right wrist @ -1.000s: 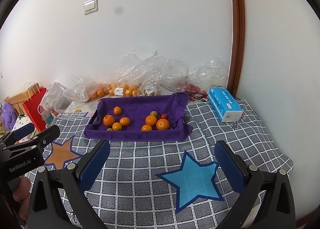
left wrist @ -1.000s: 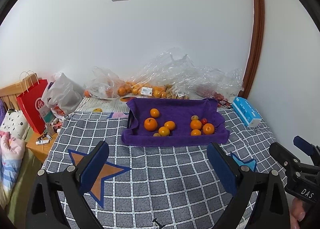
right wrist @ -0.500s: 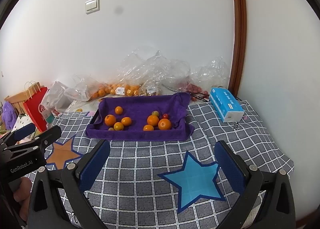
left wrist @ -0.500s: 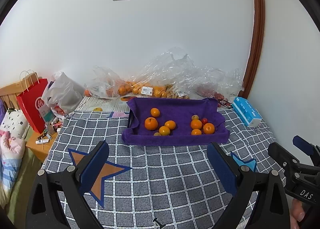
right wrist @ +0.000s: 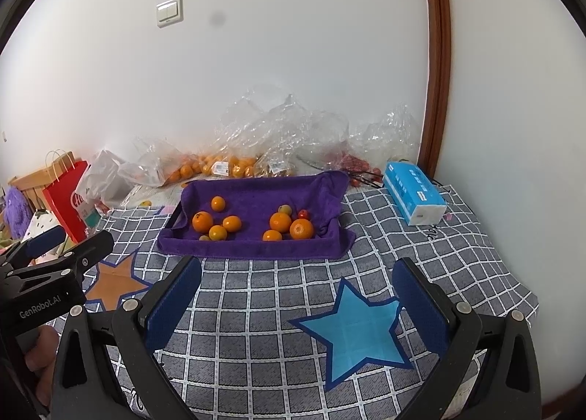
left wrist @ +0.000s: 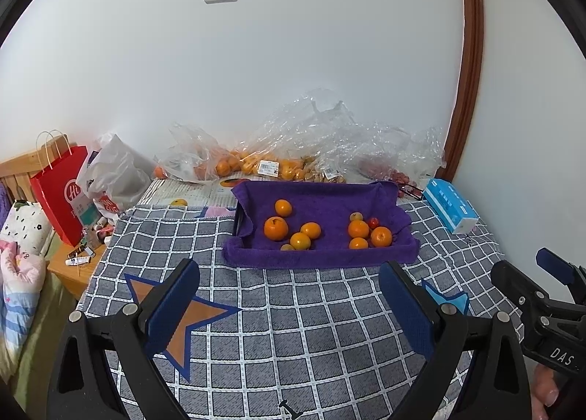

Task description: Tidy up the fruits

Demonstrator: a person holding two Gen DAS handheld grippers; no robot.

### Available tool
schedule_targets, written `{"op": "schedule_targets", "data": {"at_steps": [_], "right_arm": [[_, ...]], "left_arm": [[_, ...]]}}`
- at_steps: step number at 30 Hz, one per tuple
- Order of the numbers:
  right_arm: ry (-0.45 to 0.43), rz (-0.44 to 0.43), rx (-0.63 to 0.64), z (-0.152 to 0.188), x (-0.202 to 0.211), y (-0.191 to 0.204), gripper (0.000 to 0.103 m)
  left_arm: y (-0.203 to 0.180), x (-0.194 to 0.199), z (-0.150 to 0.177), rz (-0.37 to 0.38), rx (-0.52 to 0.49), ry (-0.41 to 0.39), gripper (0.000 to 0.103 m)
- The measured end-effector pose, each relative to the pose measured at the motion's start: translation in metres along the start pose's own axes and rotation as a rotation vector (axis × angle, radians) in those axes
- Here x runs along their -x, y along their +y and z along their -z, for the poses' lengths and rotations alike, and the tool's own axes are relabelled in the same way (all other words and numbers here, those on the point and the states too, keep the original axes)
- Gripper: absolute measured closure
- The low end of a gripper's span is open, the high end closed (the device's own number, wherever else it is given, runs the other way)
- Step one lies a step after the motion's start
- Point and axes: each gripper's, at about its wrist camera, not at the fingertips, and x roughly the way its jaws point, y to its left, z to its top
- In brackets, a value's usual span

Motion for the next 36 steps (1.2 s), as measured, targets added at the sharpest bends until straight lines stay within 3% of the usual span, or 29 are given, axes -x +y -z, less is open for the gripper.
{"op": "schedule_targets", "data": {"at_steps": [36], "right_arm": [[0.005,-0.008,-0.003,0.0017,-0.0015,0.0001,0.001]], "left_arm": [[0.0008,0.0005,0.0017,0.003,0.008,0.001,0.004]]}}
